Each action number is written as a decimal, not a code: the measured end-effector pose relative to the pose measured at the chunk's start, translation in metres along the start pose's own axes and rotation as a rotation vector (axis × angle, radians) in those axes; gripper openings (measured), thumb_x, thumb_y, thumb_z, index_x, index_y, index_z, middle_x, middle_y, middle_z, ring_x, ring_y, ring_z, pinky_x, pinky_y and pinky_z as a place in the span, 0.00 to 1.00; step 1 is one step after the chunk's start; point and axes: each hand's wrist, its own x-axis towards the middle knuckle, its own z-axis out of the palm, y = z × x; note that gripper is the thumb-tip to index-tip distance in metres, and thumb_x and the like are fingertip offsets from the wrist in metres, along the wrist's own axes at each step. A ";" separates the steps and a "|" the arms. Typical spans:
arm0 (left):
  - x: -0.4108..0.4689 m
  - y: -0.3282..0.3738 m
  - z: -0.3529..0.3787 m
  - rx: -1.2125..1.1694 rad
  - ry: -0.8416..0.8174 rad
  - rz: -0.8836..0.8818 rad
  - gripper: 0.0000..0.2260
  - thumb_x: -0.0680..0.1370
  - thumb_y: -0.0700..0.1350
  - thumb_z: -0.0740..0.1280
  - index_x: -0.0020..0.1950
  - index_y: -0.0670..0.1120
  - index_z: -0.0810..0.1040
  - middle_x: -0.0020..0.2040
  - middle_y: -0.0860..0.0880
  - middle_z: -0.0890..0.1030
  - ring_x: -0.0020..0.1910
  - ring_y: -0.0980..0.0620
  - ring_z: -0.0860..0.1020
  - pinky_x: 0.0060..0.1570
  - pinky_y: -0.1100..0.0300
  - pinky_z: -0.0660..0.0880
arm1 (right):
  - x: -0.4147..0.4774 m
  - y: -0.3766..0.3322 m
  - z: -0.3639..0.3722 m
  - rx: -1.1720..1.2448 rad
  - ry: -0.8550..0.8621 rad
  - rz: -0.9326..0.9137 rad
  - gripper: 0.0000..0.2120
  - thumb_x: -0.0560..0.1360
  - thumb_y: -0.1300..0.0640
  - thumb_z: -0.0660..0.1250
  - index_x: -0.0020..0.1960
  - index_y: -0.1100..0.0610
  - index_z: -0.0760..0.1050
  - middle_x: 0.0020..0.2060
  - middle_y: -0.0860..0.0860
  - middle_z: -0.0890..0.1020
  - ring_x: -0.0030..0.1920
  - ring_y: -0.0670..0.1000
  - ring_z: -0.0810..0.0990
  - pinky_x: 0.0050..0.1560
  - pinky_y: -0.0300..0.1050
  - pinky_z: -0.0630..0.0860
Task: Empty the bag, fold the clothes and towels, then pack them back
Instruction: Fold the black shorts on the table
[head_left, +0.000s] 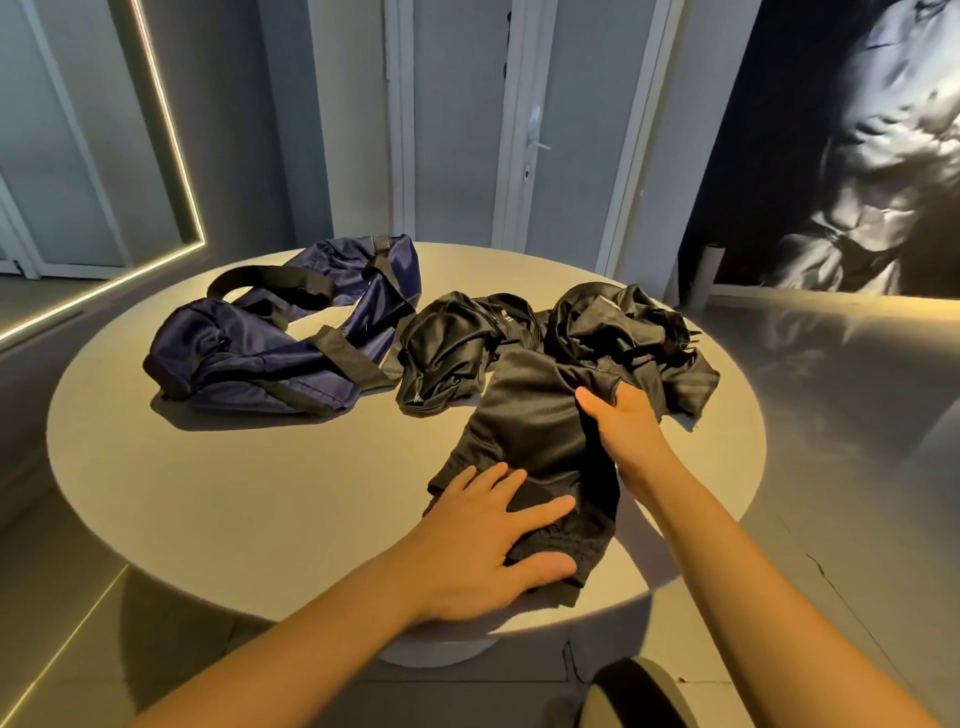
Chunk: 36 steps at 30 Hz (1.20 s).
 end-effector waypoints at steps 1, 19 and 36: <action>0.000 0.001 0.000 0.035 -0.013 0.001 0.30 0.79 0.74 0.47 0.80 0.70 0.49 0.84 0.50 0.48 0.82 0.51 0.42 0.80 0.49 0.39 | -0.004 -0.004 0.000 -0.019 -0.013 -0.041 0.14 0.84 0.61 0.62 0.68 0.56 0.78 0.59 0.47 0.83 0.58 0.44 0.81 0.56 0.35 0.77; -0.030 -0.013 0.010 0.232 0.521 0.099 0.24 0.81 0.63 0.59 0.60 0.47 0.84 0.54 0.51 0.84 0.50 0.50 0.82 0.43 0.55 0.81 | -0.060 -0.002 0.002 -0.368 -0.386 -0.393 0.28 0.77 0.71 0.57 0.71 0.51 0.76 0.69 0.44 0.77 0.71 0.43 0.73 0.73 0.46 0.69; -0.025 -0.057 -0.011 -0.090 0.332 -0.061 0.25 0.82 0.63 0.47 0.77 0.61 0.69 0.79 0.61 0.64 0.79 0.61 0.58 0.76 0.53 0.63 | -0.121 0.017 0.016 -0.671 -0.459 -0.395 0.30 0.80 0.29 0.49 0.76 0.41 0.67 0.76 0.31 0.62 0.78 0.34 0.53 0.78 0.43 0.52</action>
